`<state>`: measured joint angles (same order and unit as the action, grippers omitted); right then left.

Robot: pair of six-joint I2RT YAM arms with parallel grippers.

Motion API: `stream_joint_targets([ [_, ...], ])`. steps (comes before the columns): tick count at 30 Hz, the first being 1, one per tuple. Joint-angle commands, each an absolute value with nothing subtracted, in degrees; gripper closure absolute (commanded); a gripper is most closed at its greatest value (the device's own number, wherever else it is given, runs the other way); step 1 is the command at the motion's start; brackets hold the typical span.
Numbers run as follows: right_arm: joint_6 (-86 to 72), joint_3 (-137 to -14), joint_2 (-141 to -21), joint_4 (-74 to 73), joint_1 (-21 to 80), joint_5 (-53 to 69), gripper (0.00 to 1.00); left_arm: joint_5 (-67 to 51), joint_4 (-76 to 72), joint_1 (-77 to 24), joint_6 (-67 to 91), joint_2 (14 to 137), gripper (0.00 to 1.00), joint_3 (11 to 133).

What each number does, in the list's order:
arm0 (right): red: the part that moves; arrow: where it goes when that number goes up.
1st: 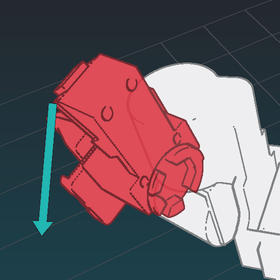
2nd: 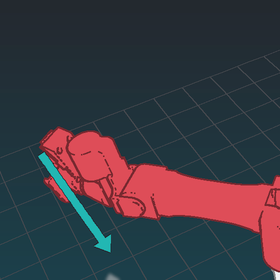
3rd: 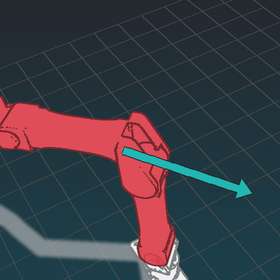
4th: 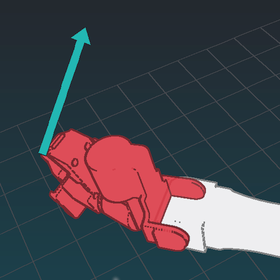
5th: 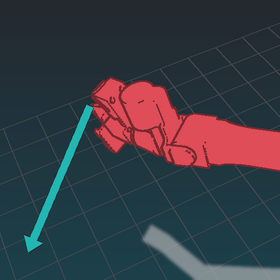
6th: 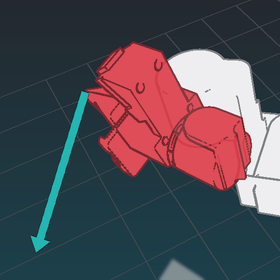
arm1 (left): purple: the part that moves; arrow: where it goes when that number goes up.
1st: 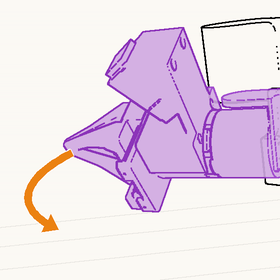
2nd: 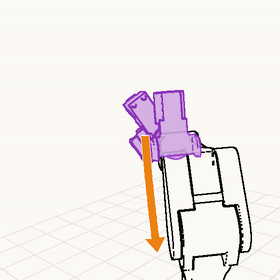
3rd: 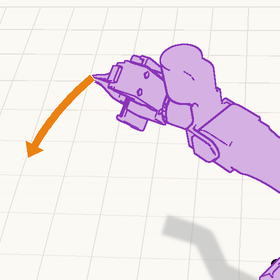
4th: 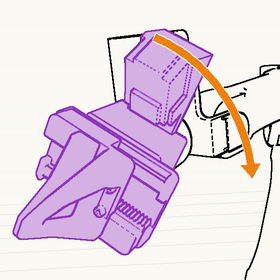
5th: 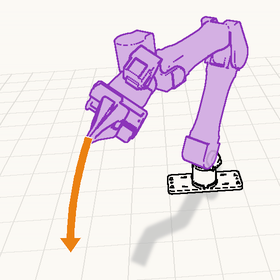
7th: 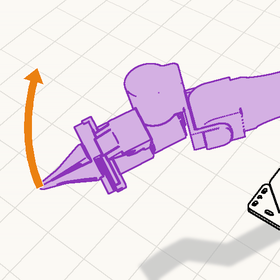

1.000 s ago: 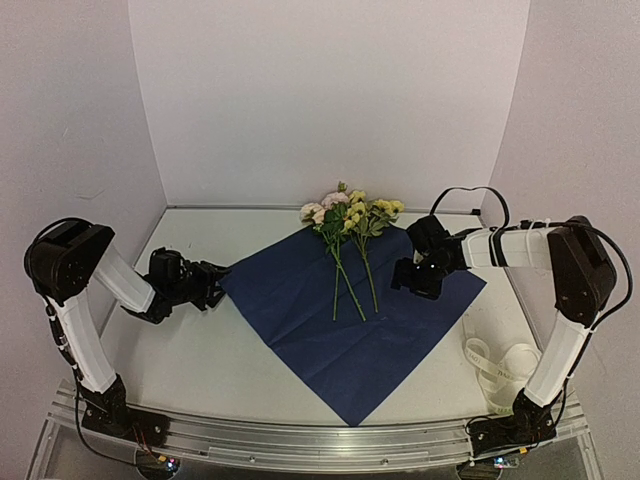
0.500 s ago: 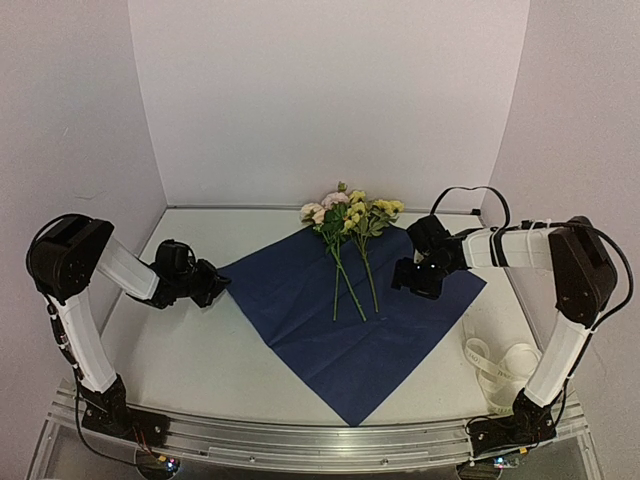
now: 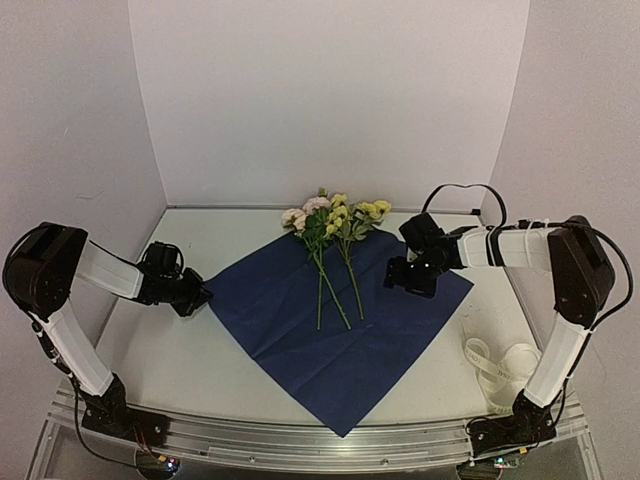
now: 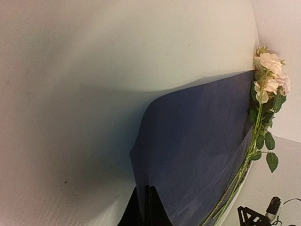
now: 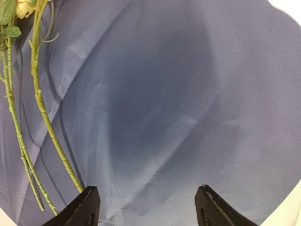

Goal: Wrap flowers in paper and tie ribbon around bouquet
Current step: Adjust the fake flower on the flattened wrapping paper.

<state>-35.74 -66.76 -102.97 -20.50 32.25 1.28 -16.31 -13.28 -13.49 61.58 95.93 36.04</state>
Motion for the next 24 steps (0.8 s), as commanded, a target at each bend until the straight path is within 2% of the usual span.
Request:
stream_joint_targets([
  [1,-33.3,-75.1,-106.7,-20.6,36.4,0.0,0.17,-15.2,-9.2,-12.4,58.8,92.1,1.0,34.0],
  [4,-32.4,-81.4,-111.0,-21.9,38.4,-2.0,0.04,-15.6,-8.5,-11.9,58.0,91.4,1.0,33.6],
  [5,-32.2,-84.0,-112.9,-22.6,38.7,-2.4,0.02,-15.9,-8.4,-11.8,57.9,91.3,1.0,33.5],
  [12,-29.5,-102.3,-125.3,-28.3,41.5,-5.2,0.02,-17.2,-7.5,-11.6,56.6,91.2,1.0,34.3],
  [19,-31.6,-110.3,-132.8,-29.7,41.8,-2.8,0.02,-18.7,-6.7,-11.5,55.4,91.5,1.0,35.5],
  [24,-32.8,-115.3,-135.7,-34.3,43.6,-7.4,0.02,-19.5,-6.2,-11.3,54.6,91.5,1.0,36.2],
])
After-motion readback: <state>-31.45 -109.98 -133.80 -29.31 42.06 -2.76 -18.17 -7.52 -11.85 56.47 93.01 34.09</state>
